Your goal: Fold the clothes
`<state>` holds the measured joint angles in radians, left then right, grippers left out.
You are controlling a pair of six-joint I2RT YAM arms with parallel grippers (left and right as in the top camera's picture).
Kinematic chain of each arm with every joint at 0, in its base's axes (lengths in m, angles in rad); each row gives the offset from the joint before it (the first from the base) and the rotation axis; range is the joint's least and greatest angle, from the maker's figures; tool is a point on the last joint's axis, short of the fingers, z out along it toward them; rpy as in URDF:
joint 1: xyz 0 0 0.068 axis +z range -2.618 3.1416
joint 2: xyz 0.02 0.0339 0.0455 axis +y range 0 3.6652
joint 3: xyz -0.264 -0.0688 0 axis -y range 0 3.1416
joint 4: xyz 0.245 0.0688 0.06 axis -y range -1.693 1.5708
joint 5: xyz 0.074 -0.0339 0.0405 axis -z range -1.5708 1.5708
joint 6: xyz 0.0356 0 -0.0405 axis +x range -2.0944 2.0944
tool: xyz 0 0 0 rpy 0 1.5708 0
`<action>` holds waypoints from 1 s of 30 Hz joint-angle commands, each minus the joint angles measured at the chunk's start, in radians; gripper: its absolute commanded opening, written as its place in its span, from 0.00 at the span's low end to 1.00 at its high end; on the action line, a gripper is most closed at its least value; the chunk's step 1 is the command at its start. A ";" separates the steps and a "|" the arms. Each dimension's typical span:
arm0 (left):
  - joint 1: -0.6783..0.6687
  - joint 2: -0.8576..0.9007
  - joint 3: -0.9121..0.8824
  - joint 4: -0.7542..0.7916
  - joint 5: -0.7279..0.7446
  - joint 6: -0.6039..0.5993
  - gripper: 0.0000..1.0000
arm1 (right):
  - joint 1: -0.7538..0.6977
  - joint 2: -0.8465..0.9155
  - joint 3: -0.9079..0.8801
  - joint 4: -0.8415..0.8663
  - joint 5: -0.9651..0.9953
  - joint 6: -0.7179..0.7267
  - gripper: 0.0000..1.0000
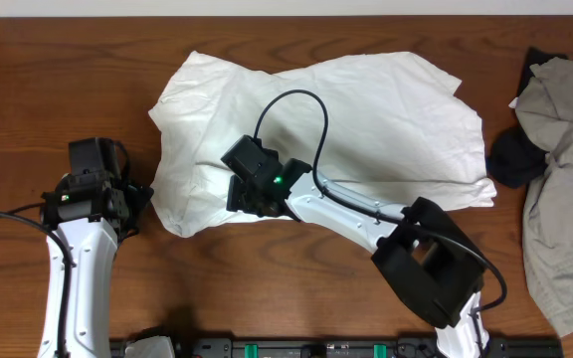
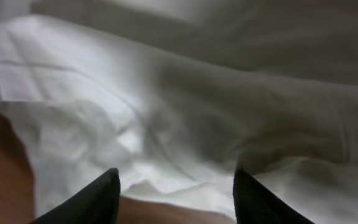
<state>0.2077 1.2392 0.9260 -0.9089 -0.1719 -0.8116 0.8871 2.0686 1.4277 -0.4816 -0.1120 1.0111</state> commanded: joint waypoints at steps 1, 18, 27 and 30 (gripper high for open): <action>0.005 0.001 -0.006 -0.003 -0.023 0.006 0.98 | 0.000 0.042 0.010 0.000 0.042 0.005 0.56; 0.005 0.001 -0.006 -0.003 -0.023 0.006 0.98 | 0.000 0.060 0.014 -0.001 0.088 -0.025 0.31; 0.005 0.001 -0.006 -0.003 -0.023 0.006 0.98 | 0.000 0.060 0.068 -0.022 0.085 -0.040 0.13; 0.005 0.001 -0.006 -0.003 -0.023 0.006 0.98 | 0.004 0.060 0.084 -0.064 0.078 -0.041 0.17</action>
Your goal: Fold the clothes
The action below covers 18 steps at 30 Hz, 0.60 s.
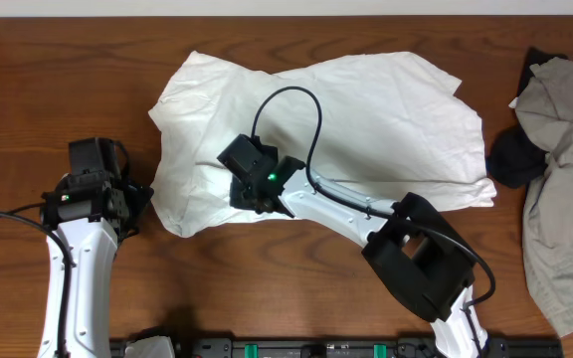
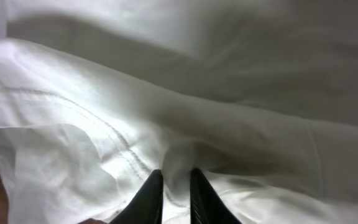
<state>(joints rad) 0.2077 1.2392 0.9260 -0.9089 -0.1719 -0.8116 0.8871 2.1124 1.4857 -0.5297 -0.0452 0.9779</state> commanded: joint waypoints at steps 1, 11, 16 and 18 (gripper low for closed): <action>0.005 0.001 -0.006 -0.003 -0.023 0.006 0.98 | 0.008 0.016 0.032 -0.033 0.012 -0.040 0.21; 0.005 0.001 -0.006 -0.007 -0.023 0.006 0.98 | 0.040 0.016 0.055 -0.117 0.182 -0.579 0.71; 0.005 0.001 -0.006 -0.006 -0.023 0.006 0.98 | 0.040 0.016 0.055 -0.140 0.208 -0.772 0.70; 0.005 0.001 -0.006 -0.006 -0.023 0.006 0.98 | 0.047 0.016 0.055 -0.139 0.214 -0.785 0.68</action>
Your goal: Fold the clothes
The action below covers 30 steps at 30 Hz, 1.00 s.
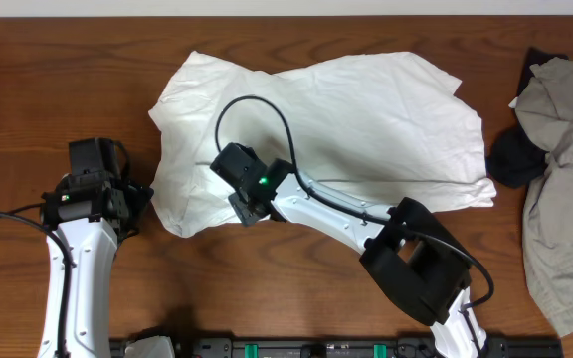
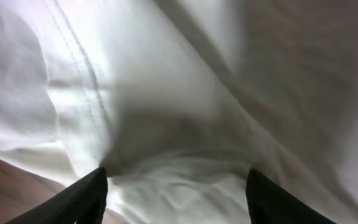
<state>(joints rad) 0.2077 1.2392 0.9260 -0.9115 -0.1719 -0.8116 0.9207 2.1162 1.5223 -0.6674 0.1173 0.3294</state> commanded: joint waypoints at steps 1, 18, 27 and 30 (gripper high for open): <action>0.005 0.001 -0.006 -0.004 -0.023 0.006 0.98 | 0.017 0.012 0.019 0.000 0.051 -0.142 0.68; 0.005 0.002 -0.006 -0.004 -0.023 0.006 0.98 | 0.127 0.013 0.065 -0.002 0.113 -0.196 0.68; 0.005 0.002 -0.006 -0.004 -0.023 0.006 0.98 | 0.101 0.018 0.064 0.005 0.122 -0.213 0.63; 0.005 0.002 -0.006 -0.004 -0.023 0.006 0.98 | 0.098 0.027 0.064 0.011 0.122 -0.215 0.63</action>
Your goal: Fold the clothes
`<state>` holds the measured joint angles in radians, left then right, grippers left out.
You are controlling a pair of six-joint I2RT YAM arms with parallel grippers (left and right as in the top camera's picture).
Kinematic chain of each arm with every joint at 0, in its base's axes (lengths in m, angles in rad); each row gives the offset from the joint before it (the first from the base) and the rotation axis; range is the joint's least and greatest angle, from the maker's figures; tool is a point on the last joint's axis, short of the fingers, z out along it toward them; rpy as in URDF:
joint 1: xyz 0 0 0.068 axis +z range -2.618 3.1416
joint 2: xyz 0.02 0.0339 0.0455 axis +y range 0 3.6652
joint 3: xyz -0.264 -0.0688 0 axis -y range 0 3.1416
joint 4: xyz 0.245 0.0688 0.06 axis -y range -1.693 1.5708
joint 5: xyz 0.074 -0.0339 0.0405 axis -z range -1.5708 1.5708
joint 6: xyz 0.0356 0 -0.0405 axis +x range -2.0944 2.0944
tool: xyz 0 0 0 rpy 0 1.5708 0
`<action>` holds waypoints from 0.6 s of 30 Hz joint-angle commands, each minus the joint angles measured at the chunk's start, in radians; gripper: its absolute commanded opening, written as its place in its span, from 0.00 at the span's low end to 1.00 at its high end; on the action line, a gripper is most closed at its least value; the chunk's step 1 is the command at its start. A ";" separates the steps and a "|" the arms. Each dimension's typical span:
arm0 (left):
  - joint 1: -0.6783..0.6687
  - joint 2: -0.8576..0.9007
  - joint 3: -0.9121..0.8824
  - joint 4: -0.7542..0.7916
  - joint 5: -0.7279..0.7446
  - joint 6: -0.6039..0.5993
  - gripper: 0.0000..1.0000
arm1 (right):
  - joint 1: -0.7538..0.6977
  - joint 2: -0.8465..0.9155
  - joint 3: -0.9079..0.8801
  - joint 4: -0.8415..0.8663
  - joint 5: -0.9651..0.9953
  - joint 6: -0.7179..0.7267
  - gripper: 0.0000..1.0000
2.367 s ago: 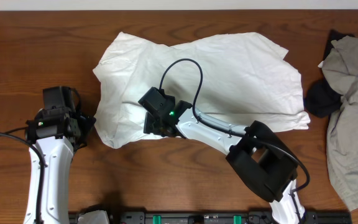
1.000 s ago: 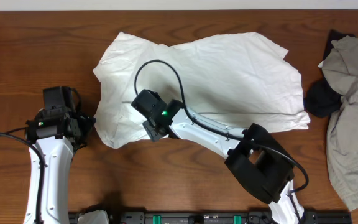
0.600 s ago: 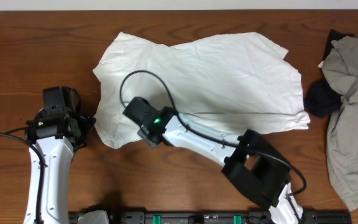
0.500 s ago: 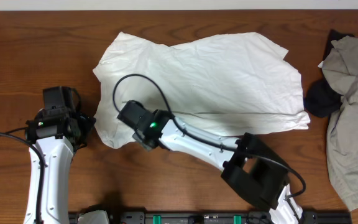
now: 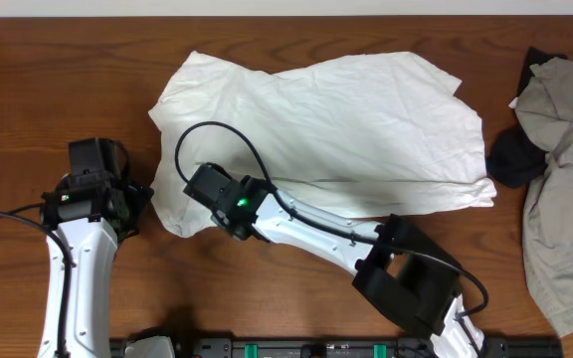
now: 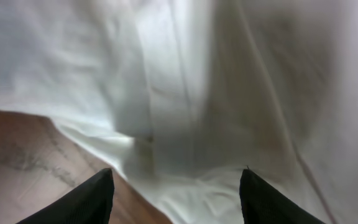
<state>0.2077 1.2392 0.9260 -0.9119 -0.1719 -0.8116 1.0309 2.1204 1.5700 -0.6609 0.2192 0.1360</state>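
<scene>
A white garment (image 5: 346, 119) lies spread and wrinkled across the middle of the wooden table (image 5: 58, 70). My right gripper (image 5: 207, 189) reaches over its lower-left part. In the right wrist view it (image 6: 176, 180) is open wide. The garment's edge (image 6: 185, 186) lies between the fingers (image 6: 92, 199), and bare wood shows at the lower left. My left gripper (image 5: 135, 204) sits on the table just off the garment's left edge. Its jaws are too dark to read.
A crumpled grey garment (image 5: 565, 169) lies at the right edge of the table, with a dark cloth (image 5: 513, 159) beside it. The right arm's black cable (image 5: 192, 149) loops over the white garment. The right arm's base (image 5: 411, 283) stands near the front edge.
My right gripper, still open, has moved left over the white garment, from its lower middle to its lower-left edge. Bare wood now shows in the wrist view. The left arm has not moved.
My right gripper was first open over the garment's lower middle. It was then shut on a fold of the fabric there. Later it was open again, slightly further left. It now stands open at the lower-left edge, and the garment's outline looks unchanged.
</scene>
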 commanded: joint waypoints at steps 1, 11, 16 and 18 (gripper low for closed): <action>0.005 0.002 -0.006 -0.004 -0.023 0.006 0.98 | -0.012 0.027 0.017 0.005 0.021 -0.021 0.63; 0.005 0.002 -0.006 -0.003 -0.023 0.006 0.98 | -0.013 0.067 0.017 0.014 0.037 -0.022 0.54; 0.005 0.002 -0.006 -0.003 -0.023 0.006 0.98 | -0.013 0.067 0.018 0.021 0.071 -0.022 0.47; 0.005 0.002 -0.006 -0.003 -0.023 0.006 0.98 | -0.013 0.067 0.018 0.021 0.069 -0.022 0.46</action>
<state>0.2077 1.2392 0.9260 -0.9119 -0.1719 -0.8116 1.0229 2.1780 1.5700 -0.6422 0.2562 0.1192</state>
